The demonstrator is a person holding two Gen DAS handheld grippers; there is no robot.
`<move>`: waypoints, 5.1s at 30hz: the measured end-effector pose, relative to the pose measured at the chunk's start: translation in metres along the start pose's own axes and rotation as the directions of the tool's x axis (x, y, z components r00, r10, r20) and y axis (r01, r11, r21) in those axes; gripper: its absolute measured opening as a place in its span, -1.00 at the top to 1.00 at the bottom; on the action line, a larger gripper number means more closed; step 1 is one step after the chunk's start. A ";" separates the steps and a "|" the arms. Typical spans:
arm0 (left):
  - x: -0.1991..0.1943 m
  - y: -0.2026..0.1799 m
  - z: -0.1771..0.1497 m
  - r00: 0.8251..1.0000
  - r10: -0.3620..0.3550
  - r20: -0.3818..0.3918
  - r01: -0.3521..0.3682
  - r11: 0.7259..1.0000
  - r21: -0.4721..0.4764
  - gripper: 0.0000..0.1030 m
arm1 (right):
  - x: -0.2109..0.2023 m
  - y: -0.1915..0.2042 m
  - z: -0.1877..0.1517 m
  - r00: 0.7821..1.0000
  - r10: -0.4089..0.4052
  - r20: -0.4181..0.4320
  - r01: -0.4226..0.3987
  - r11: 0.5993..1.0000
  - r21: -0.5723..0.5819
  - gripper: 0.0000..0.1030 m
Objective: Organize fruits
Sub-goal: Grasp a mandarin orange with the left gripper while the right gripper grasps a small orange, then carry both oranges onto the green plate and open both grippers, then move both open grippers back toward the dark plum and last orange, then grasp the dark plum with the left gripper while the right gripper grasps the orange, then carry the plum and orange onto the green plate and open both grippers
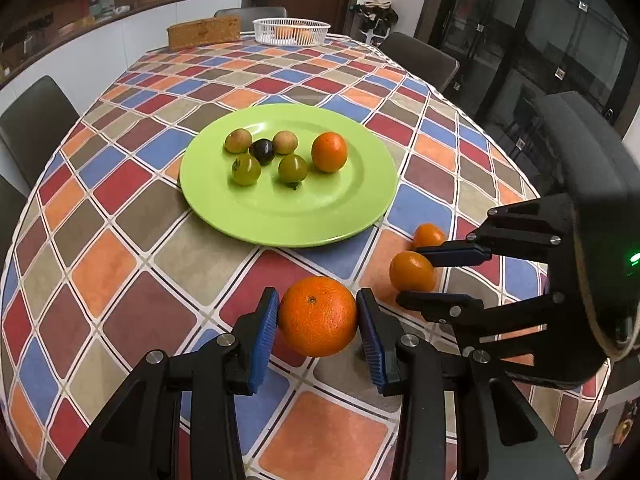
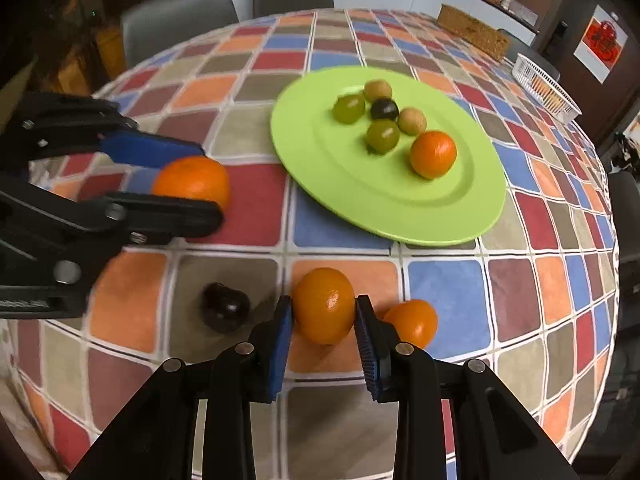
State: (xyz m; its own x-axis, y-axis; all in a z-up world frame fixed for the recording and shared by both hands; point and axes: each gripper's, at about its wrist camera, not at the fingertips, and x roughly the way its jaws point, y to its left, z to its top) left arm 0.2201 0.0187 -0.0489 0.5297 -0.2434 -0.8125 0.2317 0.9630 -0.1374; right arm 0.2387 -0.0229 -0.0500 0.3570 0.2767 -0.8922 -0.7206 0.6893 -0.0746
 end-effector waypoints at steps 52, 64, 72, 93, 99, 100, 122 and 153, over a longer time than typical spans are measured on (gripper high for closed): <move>0.032 0.019 0.073 0.992 0.092 0.086 -0.094 0.996 0.015 0.09 | 0.007 -0.090 0.049 0.984 -0.031 0.178 -0.026 0.951 0.307 0.19; -0.034 -0.007 0.061 0.975 0.134 0.176 -0.140 0.990 0.022 0.01 | -0.056 -0.068 0.034 0.955 -0.087 0.285 0.004 0.960 0.280 0.06; -0.059 -0.026 0.040 0.969 0.143 0.200 -0.143 0.990 -0.011 -0.04 | -0.085 -0.052 0.019 0.942 -0.092 0.322 0.009 0.968 0.251 0.06; -0.025 -0.051 -0.030 0.988 0.142 0.059 -0.132 0.981 -0.145 -0.04 | -0.055 -0.040 -0.029 0.972 -0.035 0.234 -0.010 0.982 0.189 0.06; -0.007 -0.055 -0.041 0.989 0.146 0.017 -0.142 0.980 -0.137 -0.04 | -0.038 -0.043 -0.038 0.979 -0.023 0.202 -0.015 0.982 0.188 0.06; -0.004 -0.055 -0.042 0.989 0.147 0.013 -0.144 0.980 -0.135 -0.04 | -0.035 -0.044 -0.040 0.980 -0.022 0.196 -0.016 0.981 0.191 0.06; 0.033 -0.050 -0.039 0.994 0.101 -0.030 -0.103 0.989 -0.110 0.45 | 0.004 -0.057 -0.036 0.988 0.012 0.156 -0.047 0.973 0.227 0.08; -0.019 -0.043 0.003 0.982 0.081 0.171 -0.074 0.996 -0.048 0.46 | -0.042 -0.054 -0.014 0.960 -0.009 0.279 -0.065 0.965 0.255 0.31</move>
State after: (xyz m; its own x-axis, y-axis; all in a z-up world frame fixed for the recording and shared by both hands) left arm 0.2027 -0.0183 -0.0258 0.6783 -0.1808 -0.7122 0.1529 0.9828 -0.1038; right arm 0.2540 -0.0812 -0.0153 0.5148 0.4461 -0.7321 -0.5672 0.8176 0.0994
